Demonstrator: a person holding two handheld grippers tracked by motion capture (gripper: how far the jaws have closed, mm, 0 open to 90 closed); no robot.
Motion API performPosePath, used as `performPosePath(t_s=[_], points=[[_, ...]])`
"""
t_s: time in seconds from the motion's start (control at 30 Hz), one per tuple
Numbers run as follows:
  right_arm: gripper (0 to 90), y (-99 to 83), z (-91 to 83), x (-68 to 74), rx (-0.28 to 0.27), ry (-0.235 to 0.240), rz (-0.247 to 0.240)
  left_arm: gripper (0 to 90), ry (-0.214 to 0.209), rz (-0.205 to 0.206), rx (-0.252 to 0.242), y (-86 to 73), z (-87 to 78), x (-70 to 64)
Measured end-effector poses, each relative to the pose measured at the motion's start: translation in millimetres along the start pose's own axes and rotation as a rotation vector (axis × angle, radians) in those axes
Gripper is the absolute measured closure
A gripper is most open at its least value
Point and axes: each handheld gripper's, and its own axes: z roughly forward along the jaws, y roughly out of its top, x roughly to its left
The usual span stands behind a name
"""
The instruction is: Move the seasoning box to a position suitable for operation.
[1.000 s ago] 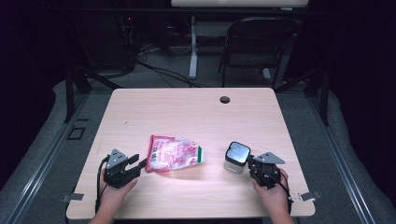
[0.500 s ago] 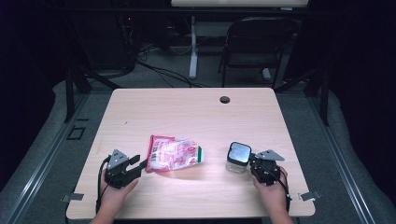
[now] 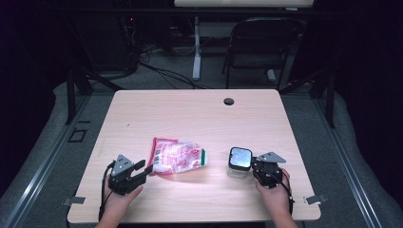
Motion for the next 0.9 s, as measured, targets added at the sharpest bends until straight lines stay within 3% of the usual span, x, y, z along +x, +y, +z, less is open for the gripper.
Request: performPosePath(t_s=[0.17, 0.2, 0.33, 0.43, 0.7, 0.9], points=[[78.5, 0.0, -0.4, 3.1, -0.001, 0.008, -0.008, 60.4, -0.010, 0.000, -0.005, 3.5, 3.5, -6.6], [78.5, -0.2, -1.2, 6.1, 0.001, 0.017, -0.014, 60.4, -0.030, -0.004, -0.011, 6.5, 4.7, -10.0], [78.4, -1.1, -3.6, 13.3, 0.008, 0.026, -0.040, 60.5, -0.039, 0.022, -0.012, 13.3, 6.6, -17.2], [78.7, -2.2, -6.1, 27.8, 0.005, 0.072, -0.070, 61.8, -0.064, 0.050, -0.012, 24.8, 13.1, -31.8], [79.0, -3.3, -9.2, 46.9, 0.002, 0.120, -0.112, 63.1, -0.121, 0.048, -0.013, 47.9, 31.6, -54.2], [77.9, -4.1, -11.2, 52.9, 0.007, 0.153, -0.109, 63.5, -0.162, 0.043, -0.012, 48.3, 39.9, -63.9]])
